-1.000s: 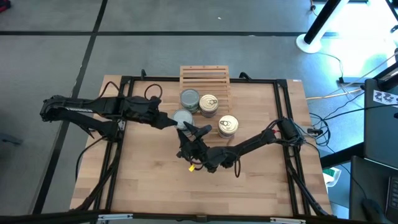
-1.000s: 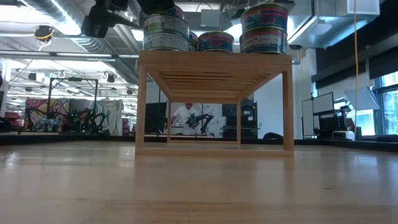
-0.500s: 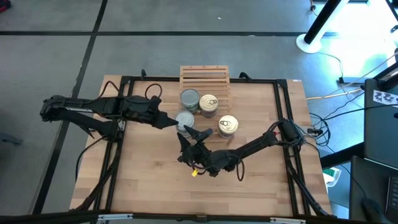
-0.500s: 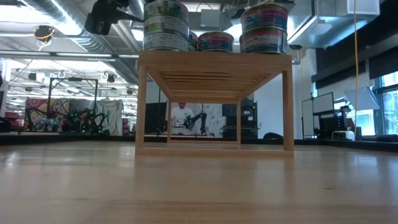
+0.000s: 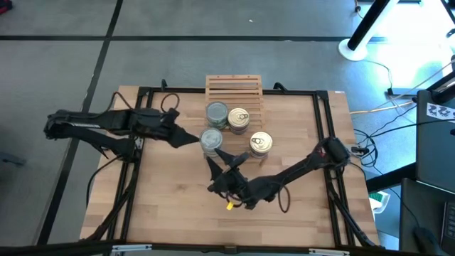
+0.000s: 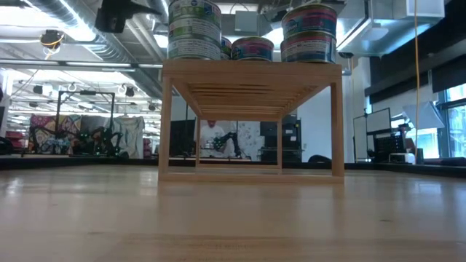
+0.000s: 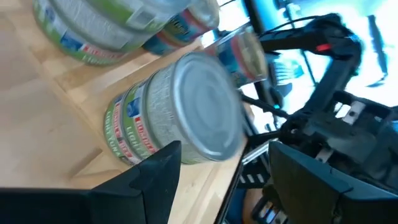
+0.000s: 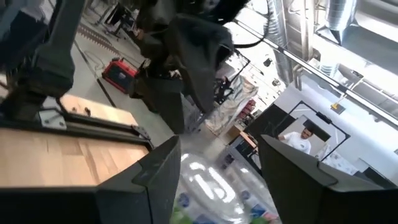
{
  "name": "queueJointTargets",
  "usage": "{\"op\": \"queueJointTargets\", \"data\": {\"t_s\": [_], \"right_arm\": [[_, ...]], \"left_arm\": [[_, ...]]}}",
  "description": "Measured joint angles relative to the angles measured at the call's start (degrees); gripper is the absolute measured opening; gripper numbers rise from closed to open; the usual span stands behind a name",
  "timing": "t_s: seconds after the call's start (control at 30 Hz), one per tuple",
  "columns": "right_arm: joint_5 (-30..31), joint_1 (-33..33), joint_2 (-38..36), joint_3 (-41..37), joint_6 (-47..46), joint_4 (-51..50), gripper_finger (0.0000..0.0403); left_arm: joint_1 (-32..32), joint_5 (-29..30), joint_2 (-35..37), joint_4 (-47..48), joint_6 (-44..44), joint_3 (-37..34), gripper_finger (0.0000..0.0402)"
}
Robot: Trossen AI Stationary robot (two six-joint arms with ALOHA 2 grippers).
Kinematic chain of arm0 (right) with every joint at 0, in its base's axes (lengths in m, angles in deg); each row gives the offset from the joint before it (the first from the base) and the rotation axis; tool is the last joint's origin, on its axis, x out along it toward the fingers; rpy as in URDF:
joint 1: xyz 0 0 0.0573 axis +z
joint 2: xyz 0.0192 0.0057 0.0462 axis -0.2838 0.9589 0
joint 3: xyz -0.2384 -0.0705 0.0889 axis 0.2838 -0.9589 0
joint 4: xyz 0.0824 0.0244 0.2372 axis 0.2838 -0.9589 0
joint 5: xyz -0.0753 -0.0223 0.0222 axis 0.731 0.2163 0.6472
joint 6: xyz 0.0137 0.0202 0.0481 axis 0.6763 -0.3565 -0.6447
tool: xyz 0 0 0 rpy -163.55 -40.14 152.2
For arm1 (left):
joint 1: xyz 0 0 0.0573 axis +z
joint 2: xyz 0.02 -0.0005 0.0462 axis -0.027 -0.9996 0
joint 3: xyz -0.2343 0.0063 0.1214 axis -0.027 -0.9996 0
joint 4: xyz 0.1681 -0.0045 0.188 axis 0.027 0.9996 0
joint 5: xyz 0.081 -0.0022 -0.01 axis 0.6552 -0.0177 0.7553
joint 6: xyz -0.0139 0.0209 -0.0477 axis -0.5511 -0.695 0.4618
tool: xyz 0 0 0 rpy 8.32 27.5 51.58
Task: Stack canned seafood by type on shelf
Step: Stack the green tuna can on top of the green tuna can on the shelf, then return to home position
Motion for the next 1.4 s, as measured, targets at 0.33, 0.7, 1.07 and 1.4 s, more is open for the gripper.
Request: {"op": "queueJointTargets", "data": {"t_s": [0.33,0.7,1.07,1.4], "right_arm": [[3.96,3.44,-8.43,0.02,11.02,-0.26,0.0216],[7.31,4.95,-25.63,-0.69,12.42,-12.90,0.0216],[5.87,4.93,-48.47,-8.08,-6.67,-37.49,0.0216],[-19.72,4.86,-69.34,-10.38,-55.80,-87.84,0.0216]], "left_arm": [[0.00,0.51,11.07,0.09,-10.66,0.00,0.0235],[0.00,3.16,19.30,-0.26,-28.58,0.00,0.0235],[0.00,5.16,21.31,0.15,-41.84,0.00,0.0176],[0.00,5.42,23.20,0.75,-52.85,0.02,0.0036]]}}
